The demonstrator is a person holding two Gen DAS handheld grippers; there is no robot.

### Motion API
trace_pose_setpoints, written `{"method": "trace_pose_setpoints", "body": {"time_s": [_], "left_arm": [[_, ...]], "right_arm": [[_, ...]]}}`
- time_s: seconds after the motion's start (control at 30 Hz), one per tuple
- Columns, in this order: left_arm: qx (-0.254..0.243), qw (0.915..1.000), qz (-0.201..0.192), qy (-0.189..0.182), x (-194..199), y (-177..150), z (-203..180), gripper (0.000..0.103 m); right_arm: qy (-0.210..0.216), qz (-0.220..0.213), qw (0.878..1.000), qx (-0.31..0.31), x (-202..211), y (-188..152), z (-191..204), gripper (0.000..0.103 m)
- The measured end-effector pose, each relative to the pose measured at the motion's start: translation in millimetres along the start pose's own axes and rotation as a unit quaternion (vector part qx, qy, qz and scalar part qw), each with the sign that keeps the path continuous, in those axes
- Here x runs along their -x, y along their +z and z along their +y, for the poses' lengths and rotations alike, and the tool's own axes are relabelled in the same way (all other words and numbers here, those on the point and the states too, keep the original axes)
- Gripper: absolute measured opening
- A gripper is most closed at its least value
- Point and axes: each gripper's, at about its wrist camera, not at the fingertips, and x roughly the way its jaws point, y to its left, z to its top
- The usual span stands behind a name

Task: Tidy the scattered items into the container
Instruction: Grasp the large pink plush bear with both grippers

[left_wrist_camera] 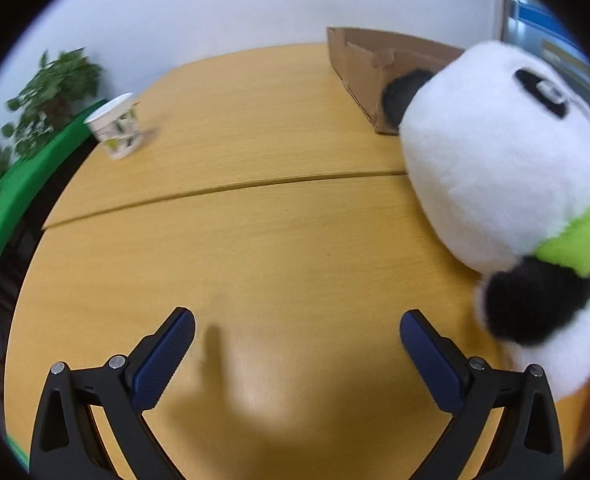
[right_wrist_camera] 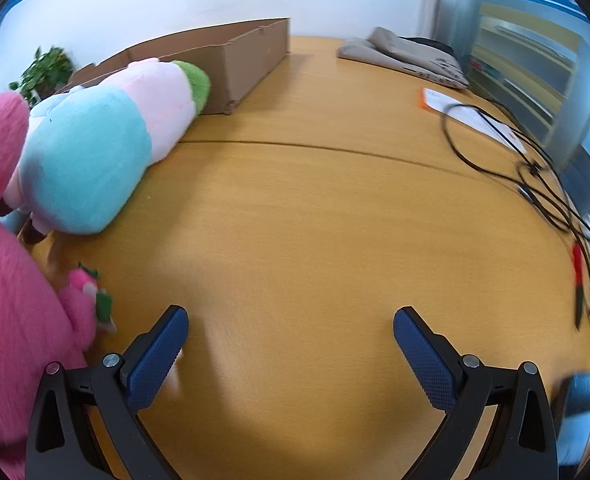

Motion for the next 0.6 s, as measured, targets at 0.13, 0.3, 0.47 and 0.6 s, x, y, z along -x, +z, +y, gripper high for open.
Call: {"method": "trace_pose_setpoints", "body": {"time_s": [0.13,0.3,0.47,0.6], "left_arm": [[0.018,0.997,-0.074,0.013,65,-8,-18,0.102],[0.031,0.9869,-0.15,-0.049,140,-3,-50,0.102],[0.028,0.9725,-0.192,-0.13,200,-6,-126,0.102],[-0.013,0.972,-0.172,-0.16,201,1,-175,0.102]], "right_arm": [[-0.05,-0.018,0.998,-0.019,25,-17,-4,0.103],[-0.032,-0.102,0.993,-0.044,100,-14,8,0.103],[0.023,-0.188,0.98,-0.055,169,-1,28,0.103],[0.067,-0.216,0.971,-0.074,192,1,46,0.103]]}}
